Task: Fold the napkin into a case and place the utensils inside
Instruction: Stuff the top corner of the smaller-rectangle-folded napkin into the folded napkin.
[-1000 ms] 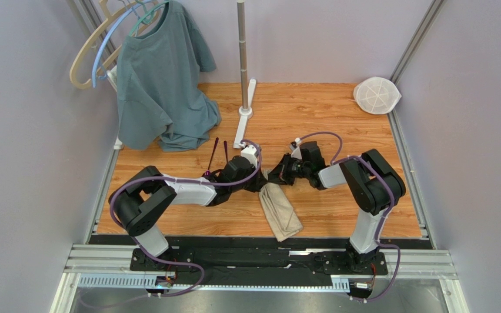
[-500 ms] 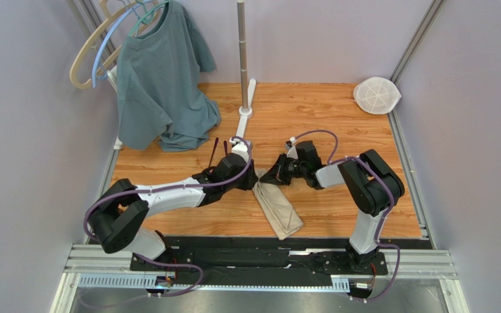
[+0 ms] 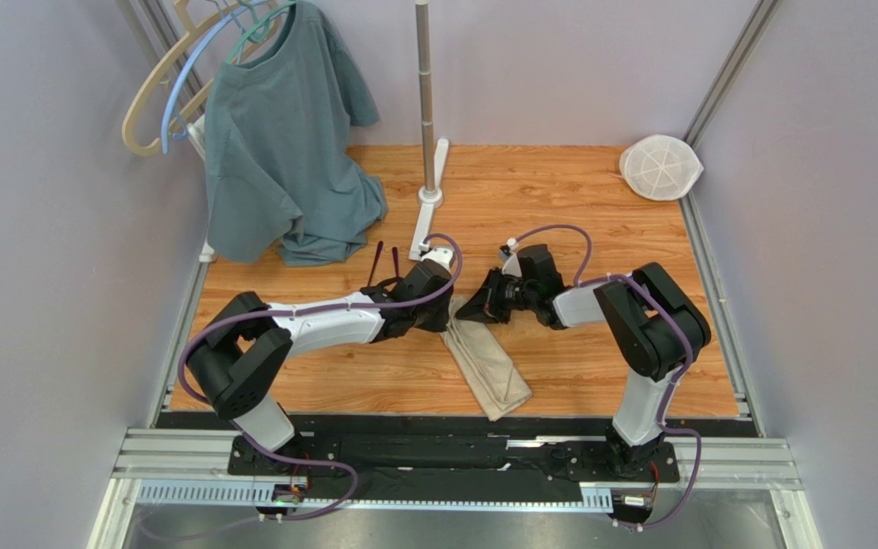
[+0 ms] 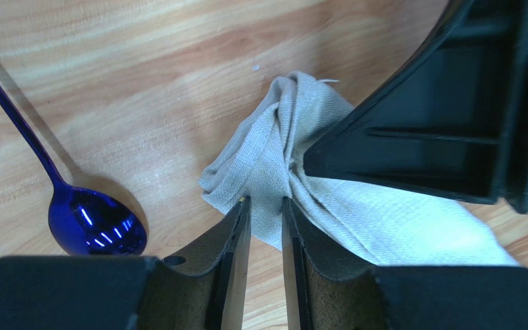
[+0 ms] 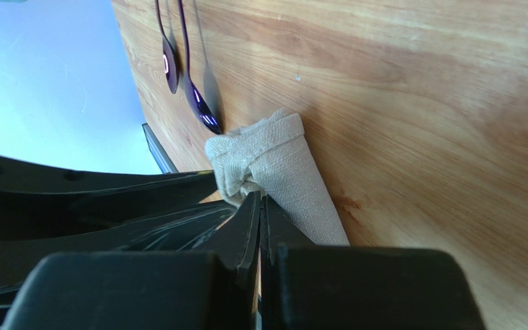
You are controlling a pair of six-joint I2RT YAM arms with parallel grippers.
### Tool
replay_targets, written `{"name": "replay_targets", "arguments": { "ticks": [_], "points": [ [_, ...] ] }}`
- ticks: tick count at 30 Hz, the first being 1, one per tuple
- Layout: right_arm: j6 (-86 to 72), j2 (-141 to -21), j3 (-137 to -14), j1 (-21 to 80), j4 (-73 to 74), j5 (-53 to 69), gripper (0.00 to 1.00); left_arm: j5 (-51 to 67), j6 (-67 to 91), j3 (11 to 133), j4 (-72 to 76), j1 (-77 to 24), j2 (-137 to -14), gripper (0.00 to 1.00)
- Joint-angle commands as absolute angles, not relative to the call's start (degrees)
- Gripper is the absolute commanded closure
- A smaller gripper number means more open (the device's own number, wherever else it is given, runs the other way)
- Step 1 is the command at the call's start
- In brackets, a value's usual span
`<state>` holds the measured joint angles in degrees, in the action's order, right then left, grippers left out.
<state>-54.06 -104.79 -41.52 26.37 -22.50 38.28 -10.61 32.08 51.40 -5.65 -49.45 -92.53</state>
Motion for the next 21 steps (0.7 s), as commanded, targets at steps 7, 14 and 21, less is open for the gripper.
{"name": "replay_targets", "arguments": {
  "ticks": [7, 14, 21],
  "points": [
    [-52.4, -106.7, -45.4, 27.5, -22.9, 39.6, 1.0, -11.1, 31.2, 56.2, -8.8, -49.4, -94.9, 0.71],
    [-51.9, -108.0, -46.1, 27.7, -22.5, 40.1, 1.0, -9.7, 31.6, 55.5, -7.6, -49.4, -93.9, 0.58],
    [-51.9, -108.2, -46.1, 27.9, -22.1, 40.3, 1.0, -12.0, 32.3, 58.4, -10.1, -49.4, -97.7, 0.67]
  ]
}}
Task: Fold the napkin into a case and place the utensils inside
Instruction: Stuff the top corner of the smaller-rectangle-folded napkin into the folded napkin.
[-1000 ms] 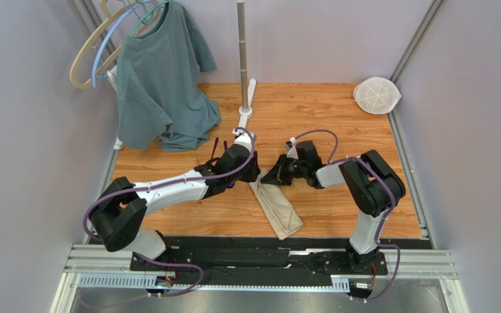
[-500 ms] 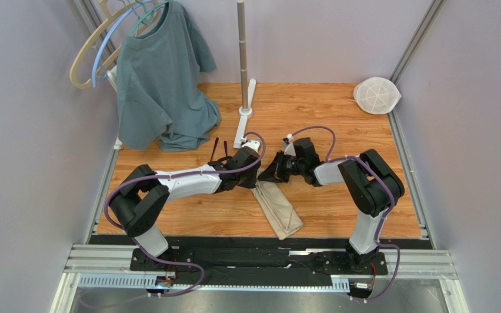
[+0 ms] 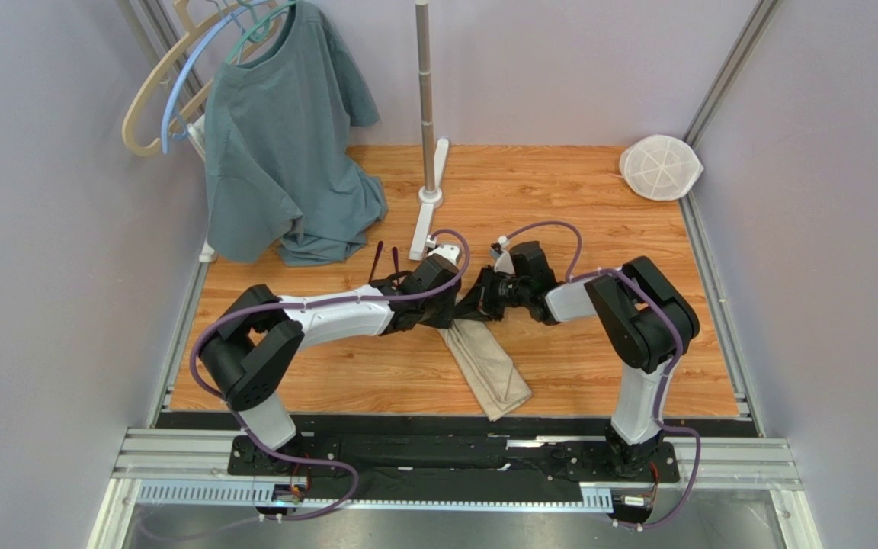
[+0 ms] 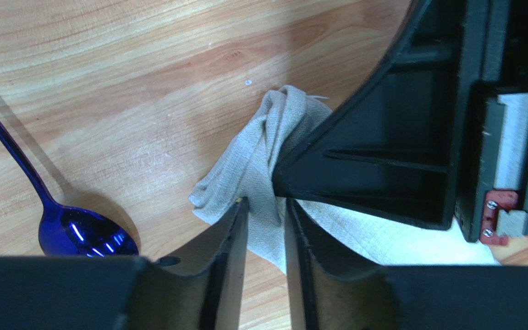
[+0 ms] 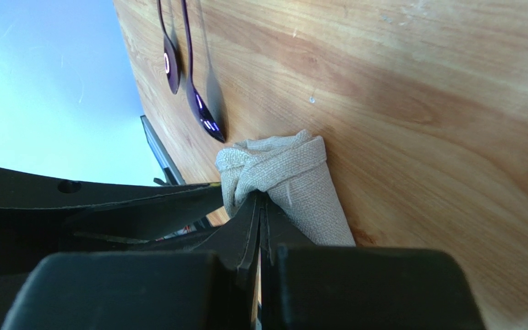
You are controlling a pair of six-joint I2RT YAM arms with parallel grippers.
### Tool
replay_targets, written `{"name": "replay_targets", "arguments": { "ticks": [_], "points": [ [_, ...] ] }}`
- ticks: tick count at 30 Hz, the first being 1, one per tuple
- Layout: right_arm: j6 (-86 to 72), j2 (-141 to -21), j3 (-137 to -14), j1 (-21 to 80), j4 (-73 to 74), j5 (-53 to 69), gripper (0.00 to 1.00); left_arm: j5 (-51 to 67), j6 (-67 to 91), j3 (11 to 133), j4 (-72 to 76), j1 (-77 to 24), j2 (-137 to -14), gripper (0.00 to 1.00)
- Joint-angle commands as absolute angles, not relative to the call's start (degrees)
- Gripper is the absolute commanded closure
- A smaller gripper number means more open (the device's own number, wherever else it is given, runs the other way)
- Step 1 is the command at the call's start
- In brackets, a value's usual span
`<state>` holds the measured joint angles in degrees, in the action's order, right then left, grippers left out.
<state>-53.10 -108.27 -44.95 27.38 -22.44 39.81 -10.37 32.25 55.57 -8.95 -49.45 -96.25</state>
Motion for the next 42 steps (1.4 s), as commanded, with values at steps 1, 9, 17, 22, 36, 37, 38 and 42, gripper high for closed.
{"name": "replay_targets", "arguments": {
  "ticks": [1, 9, 17, 22, 36, 37, 38, 42],
  "points": [
    [-50.8, -107.6, -45.8, 27.7, -21.4, 39.7, 1.0, -12.3, 32.4, 59.0, -10.9, -49.3, -97.8, 0.73],
    [-44.9, -101.8, -45.5, 26.2, -12.9, 38.7, 1.0, -13.4, 32.1, 58.5, -10.8, -49.3, -95.9, 0.96],
    [-41.7, -105.2, -48.1, 26.2, -10.5, 38.7, 1.0, -11.5, 32.3, 57.4, -9.5, -49.3, -93.7, 0.99],
    [-42.4, -106.6, -51.1, 29.5, -11.3, 38.3, 1.0, -9.7, 32.3, 56.3, -7.6, -49.3, -93.5, 1.0],
    [-44.0, -113.9, -51.3, 31.1, -13.8, 37.7, 1.0, -9.5, 33.6, 54.7, -6.1, -49.3, -92.6, 1.0],
    [-44.1, -112.7, -50.2, 30.3, -14.5, 37.4, 1.0, -9.8, 33.3, 54.5, -6.2, -49.3, -91.9, 1.0],
    [-44.1, -111.4, -49.5, 30.0, -14.8, 37.4, 1.0, -10.6, 33.3, 54.5, -6.6, -49.3, -91.6, 1.0],
    [-46.2, -106.6, -47.0, 28.1, -15.7, 39.4, 1.0, -10.9, 33.8, 53.8, -6.8, -49.2, -91.0, 1.0]
  ]
}}
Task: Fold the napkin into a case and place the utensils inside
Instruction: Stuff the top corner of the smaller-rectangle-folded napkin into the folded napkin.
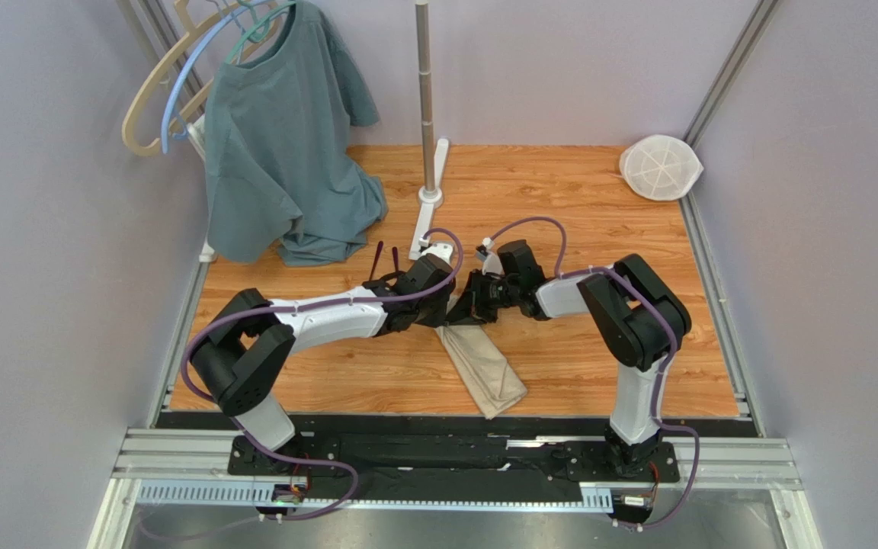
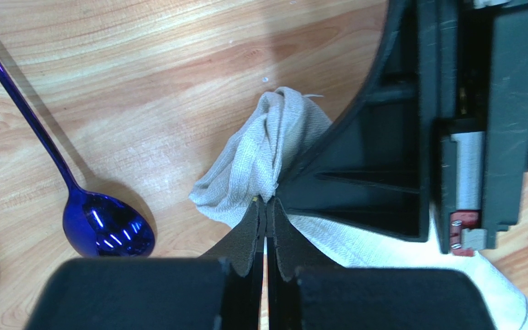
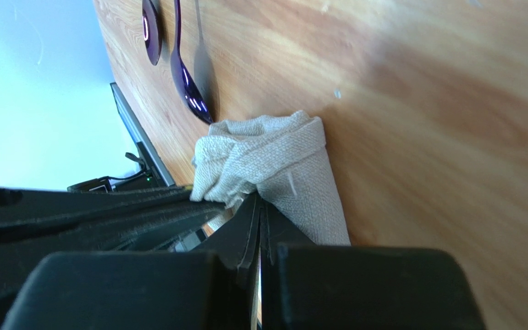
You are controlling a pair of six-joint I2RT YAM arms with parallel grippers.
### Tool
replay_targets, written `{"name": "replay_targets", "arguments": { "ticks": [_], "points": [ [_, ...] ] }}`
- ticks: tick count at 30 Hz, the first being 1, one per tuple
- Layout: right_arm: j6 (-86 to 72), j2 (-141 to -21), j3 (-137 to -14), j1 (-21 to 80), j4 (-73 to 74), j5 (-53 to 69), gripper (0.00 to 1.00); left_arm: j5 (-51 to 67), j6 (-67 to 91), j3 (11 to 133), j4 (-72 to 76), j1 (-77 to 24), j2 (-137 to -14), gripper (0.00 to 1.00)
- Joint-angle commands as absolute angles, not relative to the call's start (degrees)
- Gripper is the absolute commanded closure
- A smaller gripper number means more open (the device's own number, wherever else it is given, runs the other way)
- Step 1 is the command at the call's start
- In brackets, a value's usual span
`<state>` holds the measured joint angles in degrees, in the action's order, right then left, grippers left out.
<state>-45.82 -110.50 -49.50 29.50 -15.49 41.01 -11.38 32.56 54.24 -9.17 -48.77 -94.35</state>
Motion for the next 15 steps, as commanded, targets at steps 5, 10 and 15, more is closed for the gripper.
{"name": "replay_targets", "arguments": {
  "ticks": [5, 10, 15],
  "points": [
    [-45.5, -104.1, -47.3, 27.7, -13.9, 38.6, 1.0, -12.6, 35.1, 53.0, -7.1, -49.2, -89.9, 0.86],
    [-46.7, -105.6, -47.6, 27.8, -15.5, 39.4, 1.0, -12.9, 34.0, 54.2, -8.5, -49.0, -90.4, 0.78],
    [-47.2, -106.5, -48.7, 28.3, -16.4, 39.7, 1.0, -12.1, 34.0, 54.5, -8.5, -48.9, -91.1, 0.97]
  ]
}}
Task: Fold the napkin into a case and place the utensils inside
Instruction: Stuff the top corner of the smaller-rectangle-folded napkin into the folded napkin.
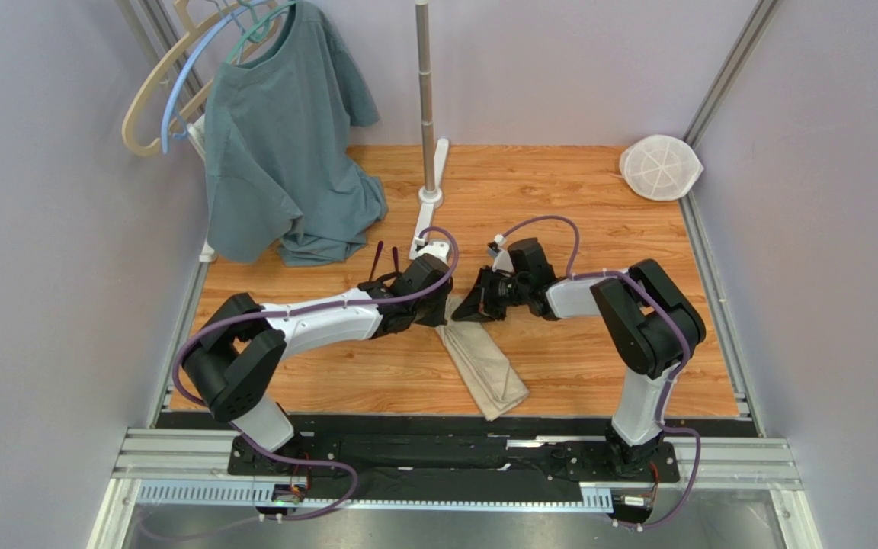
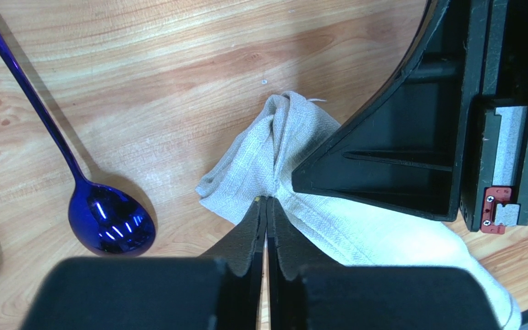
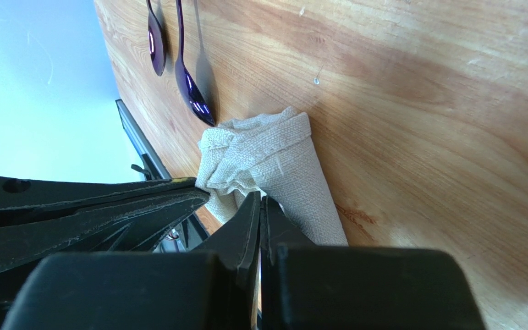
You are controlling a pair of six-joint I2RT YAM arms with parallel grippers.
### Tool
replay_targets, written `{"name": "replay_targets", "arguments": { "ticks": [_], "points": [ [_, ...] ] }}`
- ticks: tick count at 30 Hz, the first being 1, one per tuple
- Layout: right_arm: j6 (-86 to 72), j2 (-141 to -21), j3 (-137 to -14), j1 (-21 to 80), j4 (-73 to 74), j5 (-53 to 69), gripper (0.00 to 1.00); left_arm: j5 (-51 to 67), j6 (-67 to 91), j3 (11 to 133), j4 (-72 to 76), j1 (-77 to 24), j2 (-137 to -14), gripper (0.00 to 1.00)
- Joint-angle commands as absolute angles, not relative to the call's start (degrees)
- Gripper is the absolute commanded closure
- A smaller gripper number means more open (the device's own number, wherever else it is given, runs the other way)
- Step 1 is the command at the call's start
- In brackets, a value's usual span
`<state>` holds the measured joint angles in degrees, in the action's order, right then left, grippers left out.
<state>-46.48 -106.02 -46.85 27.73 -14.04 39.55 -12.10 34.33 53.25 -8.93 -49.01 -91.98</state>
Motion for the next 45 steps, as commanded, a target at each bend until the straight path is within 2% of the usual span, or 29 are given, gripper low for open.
{"name": "replay_targets", "arguments": {
  "ticks": [1, 9, 14, 18, 22, 29, 40, 42, 43, 45],
  "points": [
    [-47.3, -106.7, -48.9, 28.7, -16.5, 39.7, 1.0, -12.0, 34.0, 54.7, -8.7, -48.9, -91.3, 0.99],
    [-51.0, -109.9, -50.5, 30.3, -19.9, 40.4, 1.0, -9.5, 31.7, 54.5, -6.2, -49.0, -90.7, 1.0],
    [-58.2, -114.2, -51.6, 30.2, -27.1, 39.7, 1.0, -3.5, 31.4, 51.6, -0.4, -49.1, -90.4, 1.0],
    [-68.1, -117.9, -50.1, 28.0, -38.5, 40.2, 1.0, -6.6, 33.6, 50.5, 0.2, -49.0, -91.4, 1.0],
    [-64.7, -115.5, -49.2, 28.6, -35.1, 42.8, 1.0, -12.4, 33.8, 50.0, -2.9, -47.9, -89.7, 1.0],
    [-60.2, -110.7, -46.1, 28.7, -32.1, 43.3, 1.0, -11.6, 35.2, 48.9, -1.5, -45.7, -87.8, 1.0],
    [-64.8, -120.0, -55.7, 31.1, -37.2, 42.7, 1.0, -8.9, 36.2, 47.7, 1.2, -45.8, -88.1, 1.0],
    [-63.4, -121.1, -59.2, 31.0, -34.5, 40.8, 1.0, -8.8, 36.5, 48.1, 1.1, -45.7, -89.9, 1.0],
    [-60.5, -121.9, -60.7, 31.1, -28.6, 40.3, 1.0, -9.5, 36.4, 48.2, 1.4, -45.7, -90.3, 1.0],
    [-60.6, -123.5, -61.2, 31.0, -28.4, 41.3, 1.0, -9.9, 35.8, 48.9, 1.4, -45.4, -91.5, 1.0]
  ]
}}
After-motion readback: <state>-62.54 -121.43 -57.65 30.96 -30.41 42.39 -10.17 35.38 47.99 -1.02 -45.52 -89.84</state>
